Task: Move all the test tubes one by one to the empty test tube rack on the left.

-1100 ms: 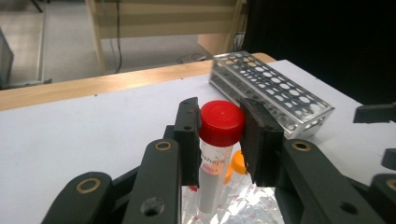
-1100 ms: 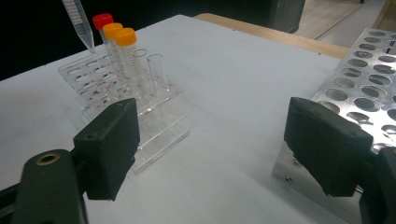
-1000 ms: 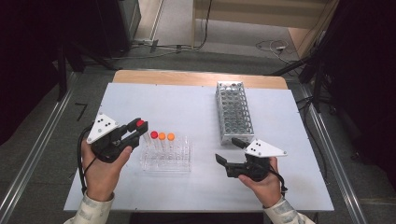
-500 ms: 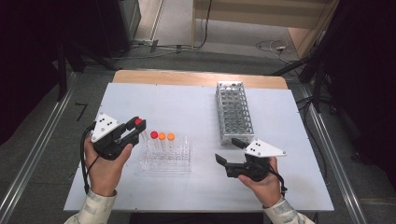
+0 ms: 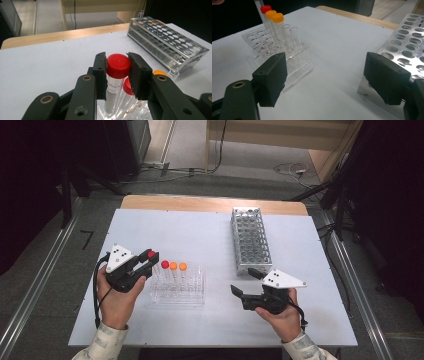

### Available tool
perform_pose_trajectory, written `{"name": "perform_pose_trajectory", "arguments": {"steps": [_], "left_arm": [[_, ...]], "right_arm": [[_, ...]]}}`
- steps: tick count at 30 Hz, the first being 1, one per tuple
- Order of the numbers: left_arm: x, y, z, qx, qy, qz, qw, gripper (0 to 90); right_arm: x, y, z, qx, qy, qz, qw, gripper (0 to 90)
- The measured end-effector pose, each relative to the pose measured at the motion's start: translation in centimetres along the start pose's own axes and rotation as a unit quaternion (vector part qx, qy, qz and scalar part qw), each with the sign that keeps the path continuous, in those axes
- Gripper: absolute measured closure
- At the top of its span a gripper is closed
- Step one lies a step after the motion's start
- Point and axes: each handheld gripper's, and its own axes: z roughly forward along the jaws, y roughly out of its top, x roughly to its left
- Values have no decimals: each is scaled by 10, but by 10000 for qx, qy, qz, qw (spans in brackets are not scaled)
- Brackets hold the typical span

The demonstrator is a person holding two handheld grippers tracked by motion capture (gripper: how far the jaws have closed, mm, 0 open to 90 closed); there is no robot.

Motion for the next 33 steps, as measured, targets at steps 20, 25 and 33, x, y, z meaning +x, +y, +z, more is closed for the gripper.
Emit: {"name": "perform_pose_trajectory", "arguments": {"steps": [20,25,33], "left_arm": [[1,-5,3,125,-9,-68,9999,641],[1,-5,3,111,-56,-138,9998,581],[1,-5,2,76,-182,-310,9993,424]], "right_arm": [[-1,-1,1,18,1,-10,10000,175],[-1,-1,1,16,-8,3,10000,175],[-4,-2,1,16,-57,33,10000,175]]}}
